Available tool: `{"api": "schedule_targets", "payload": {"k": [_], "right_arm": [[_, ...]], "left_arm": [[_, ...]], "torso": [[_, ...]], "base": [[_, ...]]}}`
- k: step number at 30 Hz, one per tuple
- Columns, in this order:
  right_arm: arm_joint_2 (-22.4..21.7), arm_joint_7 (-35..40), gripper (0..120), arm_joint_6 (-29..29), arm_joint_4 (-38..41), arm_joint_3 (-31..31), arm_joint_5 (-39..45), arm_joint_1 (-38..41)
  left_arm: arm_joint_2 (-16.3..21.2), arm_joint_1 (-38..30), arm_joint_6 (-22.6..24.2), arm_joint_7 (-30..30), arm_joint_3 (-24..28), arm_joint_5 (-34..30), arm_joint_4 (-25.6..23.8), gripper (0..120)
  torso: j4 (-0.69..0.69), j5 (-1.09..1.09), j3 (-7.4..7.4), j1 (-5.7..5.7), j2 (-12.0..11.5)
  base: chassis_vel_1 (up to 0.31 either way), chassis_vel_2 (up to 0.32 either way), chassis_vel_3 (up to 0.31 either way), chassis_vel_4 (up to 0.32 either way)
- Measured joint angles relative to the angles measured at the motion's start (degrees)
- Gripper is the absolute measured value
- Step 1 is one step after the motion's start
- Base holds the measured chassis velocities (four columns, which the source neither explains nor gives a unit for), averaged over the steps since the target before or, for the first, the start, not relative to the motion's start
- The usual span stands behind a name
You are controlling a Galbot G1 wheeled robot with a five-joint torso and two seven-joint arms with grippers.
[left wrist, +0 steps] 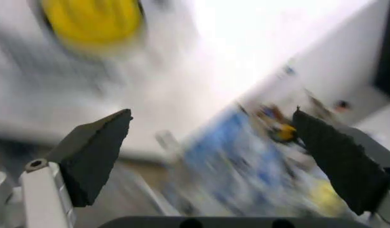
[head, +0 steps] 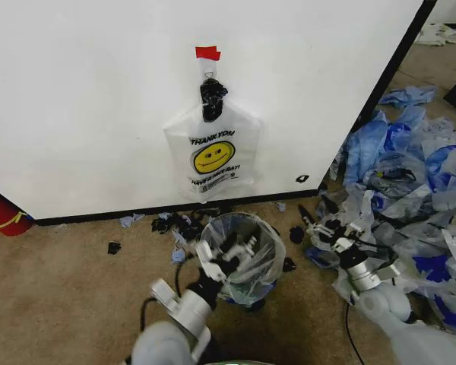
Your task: Pick up the garbage bag from the wall and place it over the trash bin.
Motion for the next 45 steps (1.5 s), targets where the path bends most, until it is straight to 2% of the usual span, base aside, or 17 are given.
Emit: {"api": "schedule_targets", "payload": {"k": [3,7,9,11,18,26,45], "right_arm": [[-1.1,6.39,100,-0.74,2.33,4.17,-4.63,-2.07],[-2.05,10.59,100,-1.37,3.92,6.33,-7.29,-4.05],[-3.58,15.57,100,-1.82,6.8,8.88,-8.93,-6.89],[-4.24,17.84,100,-2.11,9.02,10.3,-8.73,-8.5],[-3.99,21.09,100,-3.31,13.17,12.66,-8.32,-12.11],[-2.97,21.49,100,-5.07,15.92,12.86,-7.21,-14.65],[-2.98,21.15,100,-4.97,15.93,12.62,-7.21,-14.53]], "left_arm": [[2.39,-2.78,-1.34,-3.05,-3.85,5.82,2.03,100],[3.9,-3.64,-1.94,-4.3,-5.78,9.21,2.78,100],[5.23,-3.43,-2.0,-6.31,-8.45,13.04,3.34,100],[5.36,-2.32,-1.96,-7.9,-10.0,16.58,4.63,100],[4.87,1.79,-2.96,-11.21,-12.84,21.92,8.04,100],[5.06,3.15,-3.39,-11.76,-13.72,21.35,6.47,100],[5.07,3.87,-2.33,-11.97,-14.08,20.85,5.4,100]], "torso": [[-0.01,0.01,0.0,0.0,0.0],[-0.02,0.01,0.0,0.0,0.0],[-0.02,0.02,0.0,0.0,0.01],[0.0,0.01,0.0,0.0,0.01],[0.0,0.01,0.0,-0.01,0.02],[-0.02,0.02,-0.01,-0.01,0.02],[0.0,0.02,0.0,-0.01,0.02]], "base": [[0.0,0.0,0.0,0.0],[0.0,0.0,0.0,0.0],[0.0,0.0,0.0,0.0],[0.0,0.0,0.0,0.0],[0.0,0.0,0.0,0.0],[0.0,0.0,0.0,0.0],[0.0,0.0,0.0,0.0]]}}
